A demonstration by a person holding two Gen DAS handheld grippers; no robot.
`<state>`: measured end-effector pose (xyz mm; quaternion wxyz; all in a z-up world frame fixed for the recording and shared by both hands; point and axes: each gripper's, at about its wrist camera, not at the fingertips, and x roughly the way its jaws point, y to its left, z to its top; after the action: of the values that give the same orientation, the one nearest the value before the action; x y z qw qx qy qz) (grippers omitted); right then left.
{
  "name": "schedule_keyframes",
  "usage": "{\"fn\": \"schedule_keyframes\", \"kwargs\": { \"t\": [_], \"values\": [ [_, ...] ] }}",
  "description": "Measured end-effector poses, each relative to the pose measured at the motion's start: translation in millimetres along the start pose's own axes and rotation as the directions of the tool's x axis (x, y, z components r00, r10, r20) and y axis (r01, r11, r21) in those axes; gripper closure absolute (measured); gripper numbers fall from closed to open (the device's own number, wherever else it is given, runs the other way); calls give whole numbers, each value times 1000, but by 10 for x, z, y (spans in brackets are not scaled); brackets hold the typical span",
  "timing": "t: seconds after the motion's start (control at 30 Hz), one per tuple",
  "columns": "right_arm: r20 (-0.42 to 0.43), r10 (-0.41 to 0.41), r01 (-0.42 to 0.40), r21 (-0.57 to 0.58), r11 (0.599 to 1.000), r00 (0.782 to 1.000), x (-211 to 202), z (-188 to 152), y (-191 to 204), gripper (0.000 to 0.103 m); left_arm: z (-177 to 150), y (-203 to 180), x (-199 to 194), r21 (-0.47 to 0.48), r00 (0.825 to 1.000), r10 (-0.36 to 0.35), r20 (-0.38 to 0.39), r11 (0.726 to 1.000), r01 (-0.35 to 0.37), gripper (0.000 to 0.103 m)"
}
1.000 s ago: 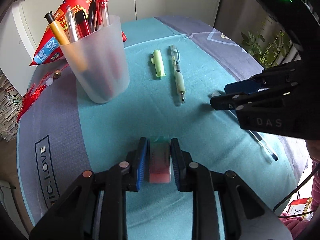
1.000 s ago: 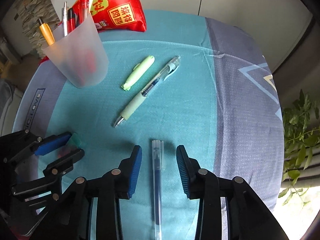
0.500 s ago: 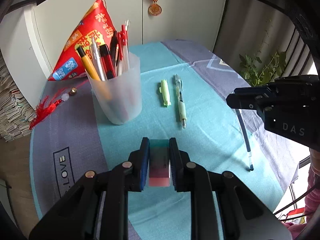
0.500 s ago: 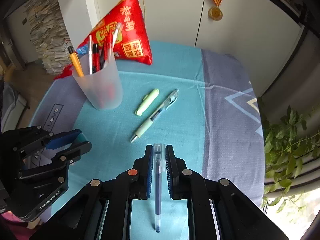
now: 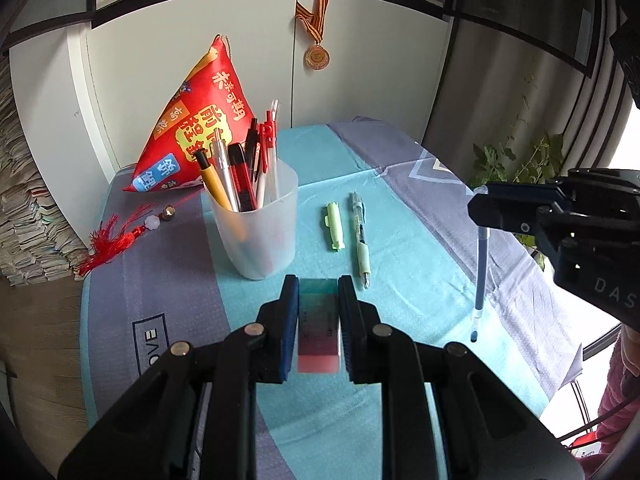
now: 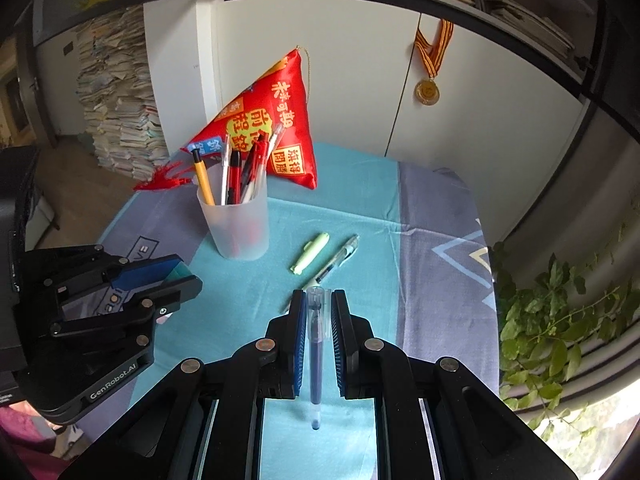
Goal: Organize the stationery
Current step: 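Carry the pink eraser and blue gel pen up to the frosted cup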
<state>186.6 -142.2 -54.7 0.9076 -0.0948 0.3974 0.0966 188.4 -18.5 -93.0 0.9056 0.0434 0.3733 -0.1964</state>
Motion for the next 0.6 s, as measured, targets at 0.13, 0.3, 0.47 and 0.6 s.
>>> {"fn": "schedule_keyframes", "kwargs": {
  "t": [0.13,0.3,0.47,0.6],
  "values": [
    [35,-4,4,-7,1000,999,-106,45,24,90,50,26,-18,-5,1000,0,10,1000,0,85],
    [61,1,-1,-3,1000,998,-167,113,30,90,141,57,-54,-6,999,7,32,1000,-7,85],
    [89,26,-28,23,999,996,-212,212,-7,90,346,154,-124,-19,996,32,88,999,-31,85],
    [126,75,-84,74,994,989,-243,368,-80,90,563,312,-113,-74,992,22,121,997,-13,85]
  ]
}}
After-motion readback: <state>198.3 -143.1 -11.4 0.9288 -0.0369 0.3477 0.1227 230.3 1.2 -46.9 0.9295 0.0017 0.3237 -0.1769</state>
